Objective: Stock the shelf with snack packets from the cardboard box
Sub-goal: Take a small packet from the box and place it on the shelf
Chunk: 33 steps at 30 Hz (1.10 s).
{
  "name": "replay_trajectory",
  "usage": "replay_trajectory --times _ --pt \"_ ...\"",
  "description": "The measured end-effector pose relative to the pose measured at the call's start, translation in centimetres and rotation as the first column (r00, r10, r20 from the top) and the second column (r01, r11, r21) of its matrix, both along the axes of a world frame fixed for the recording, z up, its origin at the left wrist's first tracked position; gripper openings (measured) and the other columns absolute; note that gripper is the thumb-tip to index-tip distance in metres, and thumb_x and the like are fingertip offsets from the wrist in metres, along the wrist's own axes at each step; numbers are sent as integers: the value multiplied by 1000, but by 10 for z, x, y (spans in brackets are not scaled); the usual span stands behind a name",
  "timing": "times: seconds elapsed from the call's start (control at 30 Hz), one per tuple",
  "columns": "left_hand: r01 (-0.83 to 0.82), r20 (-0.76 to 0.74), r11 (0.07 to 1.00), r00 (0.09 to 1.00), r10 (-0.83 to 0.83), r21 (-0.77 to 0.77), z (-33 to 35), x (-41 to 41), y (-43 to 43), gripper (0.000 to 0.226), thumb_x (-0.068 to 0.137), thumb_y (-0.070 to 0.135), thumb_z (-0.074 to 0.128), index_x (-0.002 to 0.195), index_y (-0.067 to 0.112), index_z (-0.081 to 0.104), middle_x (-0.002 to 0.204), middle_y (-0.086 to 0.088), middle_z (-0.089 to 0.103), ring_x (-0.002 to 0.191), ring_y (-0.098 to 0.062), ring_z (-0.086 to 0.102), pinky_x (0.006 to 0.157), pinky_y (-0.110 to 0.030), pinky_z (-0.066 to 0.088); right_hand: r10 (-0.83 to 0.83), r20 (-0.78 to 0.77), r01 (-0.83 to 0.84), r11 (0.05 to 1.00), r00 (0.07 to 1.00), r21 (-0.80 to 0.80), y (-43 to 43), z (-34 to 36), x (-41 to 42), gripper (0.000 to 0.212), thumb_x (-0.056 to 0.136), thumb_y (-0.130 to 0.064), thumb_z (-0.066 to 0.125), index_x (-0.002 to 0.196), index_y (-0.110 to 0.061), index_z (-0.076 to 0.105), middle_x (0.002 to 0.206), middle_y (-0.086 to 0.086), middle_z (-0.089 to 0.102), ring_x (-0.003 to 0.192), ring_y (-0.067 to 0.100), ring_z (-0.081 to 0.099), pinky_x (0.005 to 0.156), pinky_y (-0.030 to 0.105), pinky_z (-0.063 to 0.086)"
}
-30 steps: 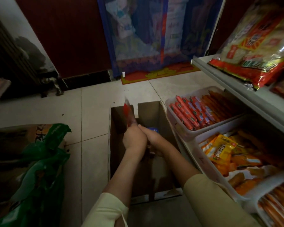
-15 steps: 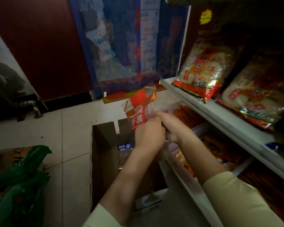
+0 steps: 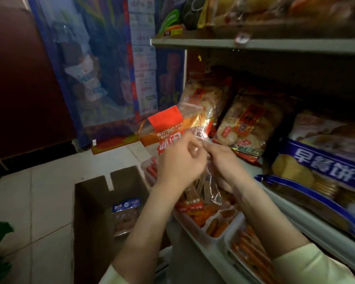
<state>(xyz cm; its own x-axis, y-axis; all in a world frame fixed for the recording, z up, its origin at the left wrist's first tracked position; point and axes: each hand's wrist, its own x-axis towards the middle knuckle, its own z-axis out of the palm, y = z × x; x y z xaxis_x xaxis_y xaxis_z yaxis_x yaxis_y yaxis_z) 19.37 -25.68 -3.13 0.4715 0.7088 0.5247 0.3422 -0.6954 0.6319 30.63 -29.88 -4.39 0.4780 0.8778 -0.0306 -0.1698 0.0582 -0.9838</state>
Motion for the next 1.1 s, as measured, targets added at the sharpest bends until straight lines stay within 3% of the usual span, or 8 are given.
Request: replay_trajectory --times 0.2,0.37,0.43,0.5,0.57,0.67,0.93,1.1 --pt "-85 249 988 967 51 127 10 24 -15 11 83 18 61 92 18 55 89 6 52 84 -14 55 73 -35 52 -94 -37 96 994 995 57 -54 28 16 27 100 -17 44 84 0 60 58 6 62 43 8 57 42 19 45" --pt "-146 262 983 959 112 112 12 45 -36 49 83 51 51 117 16 50 118 -2 49 113 -16 43 95 -26 33 -218 -72 225 967 973 118 -94 48 25 34 100 -16 41 75 -10 63 58 -1 66 52 6 62 53 19 50" --pt "-138 311 990 941 134 -10 16 47 -46 59 80 57 54 122 18 45 126 -2 44 118 -16 39 96 -29 34 -269 -88 279 951 959 131 -112 59 26 32 101 -15 41 79 -8 63 54 -1 65 49 5 62 53 19 51" --pt "22 397 973 915 73 -228 19 50 -56 72 73 60 64 127 23 36 131 1 40 118 -12 41 93 -30 39 -306 -109 320 936 946 147 -131 69 29 30 100 -16 42 84 -6 65 56 2 64 50 12 60 51 24 49" --pt "301 524 848 851 -32 -437 22 53 -61 86 62 66 70 127 26 32 130 2 48 113 -12 53 91 -34 48 -321 -125 336 933 939 129 -146 78 31 29 98 -18 46 85 -5 68 70 11 60 54 18 54 54 26 42" --pt "607 633 573 751 -188 -550 26 59 -63 78 62 61 76 125 25 48 115 5 67 103 -14 66 93 -43 52 -342 -138 357 929 930 102 -165 90 30 28 100 -15 41 94 1 64 76 14 61 32 5 50 32 14 37" --pt "698 649 472 701 -296 -539 28 84 -105 66 66 53 76 120 22 56 110 3 71 97 -12 69 84 -35 55 -370 7 363 914 929 181 -215 96 42 33 101 -14 39 92 2 66 62 9 63 44 10 59 43 22 49" --pt "740 653 366 671 -351 -564 28 106 -156 66 62 56 77 116 24 57 109 3 71 101 -18 68 91 -46 52 -476 139 456 877 868 155 -265 104 52 34 101 -14 40 82 -2 67 65 12 61 53 19 57 51 26 51"
